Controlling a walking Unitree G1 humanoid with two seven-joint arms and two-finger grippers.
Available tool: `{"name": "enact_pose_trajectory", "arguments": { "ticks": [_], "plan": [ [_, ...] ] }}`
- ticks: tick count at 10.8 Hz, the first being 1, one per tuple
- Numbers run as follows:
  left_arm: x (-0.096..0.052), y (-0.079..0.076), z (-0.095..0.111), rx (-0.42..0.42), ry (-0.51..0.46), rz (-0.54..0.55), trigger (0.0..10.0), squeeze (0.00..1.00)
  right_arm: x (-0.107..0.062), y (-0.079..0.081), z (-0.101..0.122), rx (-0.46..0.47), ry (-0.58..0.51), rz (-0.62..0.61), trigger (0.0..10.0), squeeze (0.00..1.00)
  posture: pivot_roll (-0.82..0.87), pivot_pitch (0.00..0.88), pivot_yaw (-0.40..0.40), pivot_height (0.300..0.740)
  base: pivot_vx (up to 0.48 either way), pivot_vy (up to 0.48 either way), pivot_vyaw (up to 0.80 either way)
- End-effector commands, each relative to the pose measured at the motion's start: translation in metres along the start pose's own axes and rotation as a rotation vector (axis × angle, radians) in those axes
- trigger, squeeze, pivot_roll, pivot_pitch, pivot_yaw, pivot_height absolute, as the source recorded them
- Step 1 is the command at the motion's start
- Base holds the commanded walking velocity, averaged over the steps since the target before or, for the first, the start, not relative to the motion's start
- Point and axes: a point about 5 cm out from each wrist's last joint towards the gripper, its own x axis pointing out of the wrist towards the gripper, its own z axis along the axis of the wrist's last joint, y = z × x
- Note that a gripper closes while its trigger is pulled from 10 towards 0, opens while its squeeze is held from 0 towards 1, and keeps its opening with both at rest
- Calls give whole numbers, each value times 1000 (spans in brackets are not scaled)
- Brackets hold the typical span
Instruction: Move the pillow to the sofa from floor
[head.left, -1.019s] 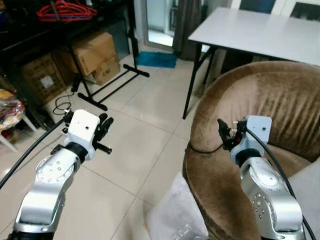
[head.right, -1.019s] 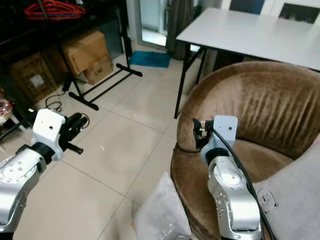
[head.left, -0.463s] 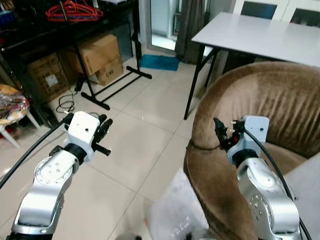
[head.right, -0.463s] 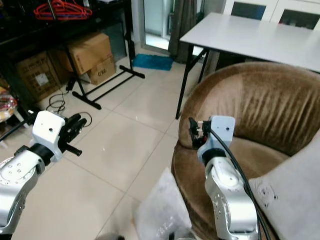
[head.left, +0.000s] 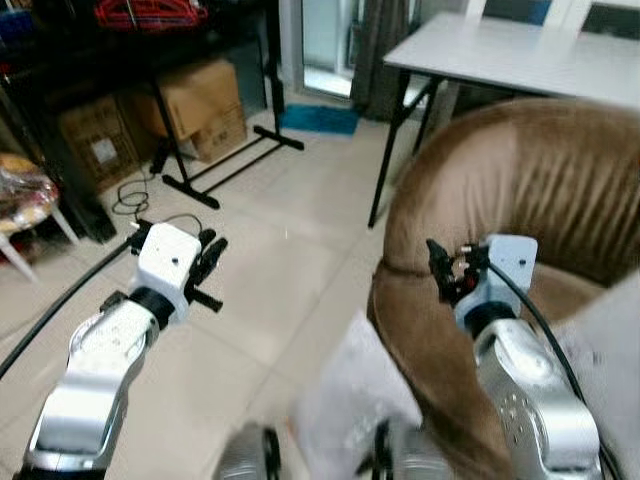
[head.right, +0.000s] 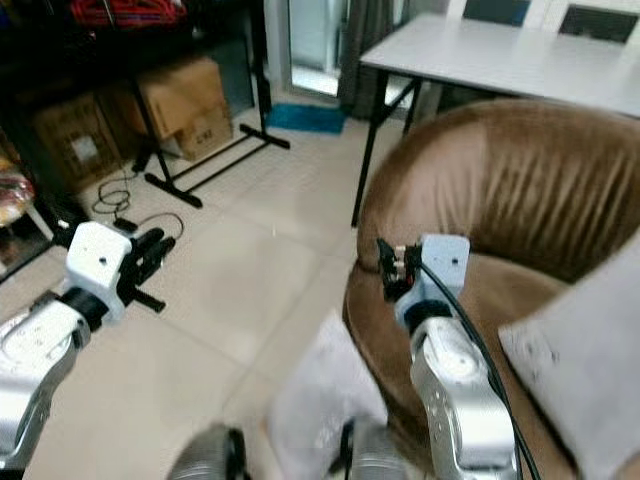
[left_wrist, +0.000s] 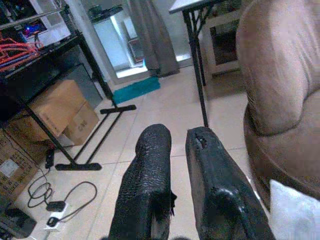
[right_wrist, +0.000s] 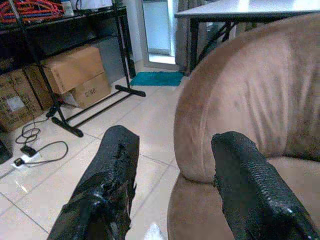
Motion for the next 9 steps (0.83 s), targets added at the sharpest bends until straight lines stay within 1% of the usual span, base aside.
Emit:
{"name": "enact_pose_trajectory", "arguments": {
  "ticks": [1,2,4,9],
  "plan": [
    [0,-1,0,5,4,-3,10000,0,1,0,3,1,-12,11,10000,0,-112,0,26,590,0,0,0],
    [0,-1,-1,4,5,-3,10000,0,1,0,3,-2,-11,10,10000,0,-112,0,24,575,0,0,0],
    [0,-1,-1,5,8,-1,10000,0,3,-1,2,-18,-1,2,10000,0,-112,0,24,560,0,0,0],
    [1,1,-2,1,10,15,10000,0,4,-3,5,-51,2,-20,10000,0,-113,0,25,560,0,0,0]
  ]
}}
